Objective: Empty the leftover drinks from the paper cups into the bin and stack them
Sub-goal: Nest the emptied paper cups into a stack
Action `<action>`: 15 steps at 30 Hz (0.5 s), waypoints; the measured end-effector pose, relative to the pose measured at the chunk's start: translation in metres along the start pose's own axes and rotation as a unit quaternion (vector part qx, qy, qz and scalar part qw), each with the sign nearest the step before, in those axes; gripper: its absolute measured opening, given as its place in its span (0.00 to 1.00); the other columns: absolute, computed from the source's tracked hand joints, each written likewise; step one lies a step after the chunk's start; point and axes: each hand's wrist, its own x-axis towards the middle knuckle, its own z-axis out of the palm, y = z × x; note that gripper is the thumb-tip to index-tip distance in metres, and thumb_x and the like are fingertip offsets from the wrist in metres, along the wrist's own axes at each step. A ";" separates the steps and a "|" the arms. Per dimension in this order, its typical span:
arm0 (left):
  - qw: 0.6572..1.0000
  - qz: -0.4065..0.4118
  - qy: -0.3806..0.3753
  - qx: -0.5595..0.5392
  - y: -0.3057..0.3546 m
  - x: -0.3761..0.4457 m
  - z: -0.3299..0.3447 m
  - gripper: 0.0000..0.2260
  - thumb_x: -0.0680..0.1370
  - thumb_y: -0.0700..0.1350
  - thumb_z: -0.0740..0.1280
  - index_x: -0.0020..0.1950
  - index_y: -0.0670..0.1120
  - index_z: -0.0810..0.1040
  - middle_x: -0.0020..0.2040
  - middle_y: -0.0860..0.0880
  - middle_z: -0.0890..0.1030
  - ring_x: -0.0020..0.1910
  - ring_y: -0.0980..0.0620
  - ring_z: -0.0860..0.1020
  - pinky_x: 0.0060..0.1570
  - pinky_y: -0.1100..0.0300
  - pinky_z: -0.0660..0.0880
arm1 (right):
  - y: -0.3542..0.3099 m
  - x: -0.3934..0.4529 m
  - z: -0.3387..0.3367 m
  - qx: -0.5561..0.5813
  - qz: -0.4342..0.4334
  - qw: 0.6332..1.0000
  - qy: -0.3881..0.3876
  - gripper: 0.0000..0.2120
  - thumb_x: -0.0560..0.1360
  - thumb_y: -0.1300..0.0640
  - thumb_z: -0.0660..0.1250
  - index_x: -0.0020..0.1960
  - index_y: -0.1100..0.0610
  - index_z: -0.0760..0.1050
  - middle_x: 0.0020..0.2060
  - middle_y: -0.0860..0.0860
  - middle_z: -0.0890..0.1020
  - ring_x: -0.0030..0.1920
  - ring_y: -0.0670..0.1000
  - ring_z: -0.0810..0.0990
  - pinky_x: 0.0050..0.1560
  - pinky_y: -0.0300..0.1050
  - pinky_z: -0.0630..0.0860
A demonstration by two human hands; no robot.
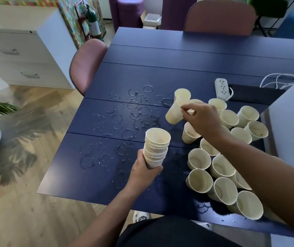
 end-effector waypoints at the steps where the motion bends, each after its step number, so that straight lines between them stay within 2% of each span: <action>1: 1.000 0.000 -0.002 0.002 0.001 0.000 0.000 0.23 0.71 0.46 0.75 0.61 0.55 0.68 0.51 0.57 0.79 0.50 0.55 0.78 0.44 0.62 0.75 | -0.008 0.002 -0.009 0.021 -0.013 1.000 0.020 0.06 0.73 0.58 0.74 0.50 0.54 0.86 0.41 0.49 0.86 0.34 0.47 0.80 0.39 0.43 0.78; 3: 1.000 0.002 -0.006 0.010 0.005 0.002 0.003 0.23 0.71 0.45 0.75 0.60 0.55 0.68 0.51 0.57 0.79 0.49 0.58 0.78 0.40 0.68 0.72 | -0.021 0.005 -0.029 0.052 -0.028 0.998 0.036 0.06 0.73 0.58 0.75 0.50 0.54 0.86 0.40 0.45 0.84 0.30 0.40 0.75 0.39 0.31 0.72; 5: 1.000 0.005 -0.009 0.013 0.006 0.005 0.005 0.22 0.71 0.46 0.75 0.59 0.56 0.68 0.50 0.57 0.79 0.49 0.56 0.78 0.42 0.64 0.75 | -0.033 0.005 -0.044 0.072 -0.043 0.996 0.022 0.06 0.73 0.58 0.75 0.50 0.53 0.86 0.38 0.39 0.81 0.30 0.38 0.75 0.39 0.25 0.68; 8: 1.000 0.000 0.002 0.017 0.009 0.009 0.008 0.21 0.71 0.46 0.75 0.57 0.56 0.68 0.49 0.55 0.80 0.47 0.51 0.80 0.45 0.54 0.79 | -0.048 -0.003 -0.057 0.089 -0.083 0.993 -0.011 0.04 0.72 0.58 0.75 0.47 0.53 0.86 0.35 0.34 0.77 0.32 0.35 0.76 0.38 0.25 0.66; 13: 1.000 -0.003 0.021 0.023 0.014 0.013 0.007 0.20 0.72 0.46 0.75 0.57 0.54 0.67 0.47 0.54 0.79 0.44 0.55 0.78 0.36 0.64 0.71 | -0.057 -0.012 -0.060 0.114 -0.059 0.986 -0.108 0.04 0.73 0.58 0.75 0.48 0.52 0.87 0.27 0.28 0.74 0.31 0.38 0.76 0.37 0.25 0.66; 15: 1.000 0.001 0.016 0.024 0.016 0.012 0.007 0.20 0.72 0.46 0.75 0.57 0.55 0.67 0.48 0.55 0.79 0.45 0.57 0.77 0.36 0.67 0.70 | -0.057 -0.014 -0.053 0.112 -0.039 0.982 -0.147 0.04 0.74 0.57 0.75 0.49 0.51 0.87 0.28 0.25 0.74 0.33 0.37 0.76 0.37 0.26 0.66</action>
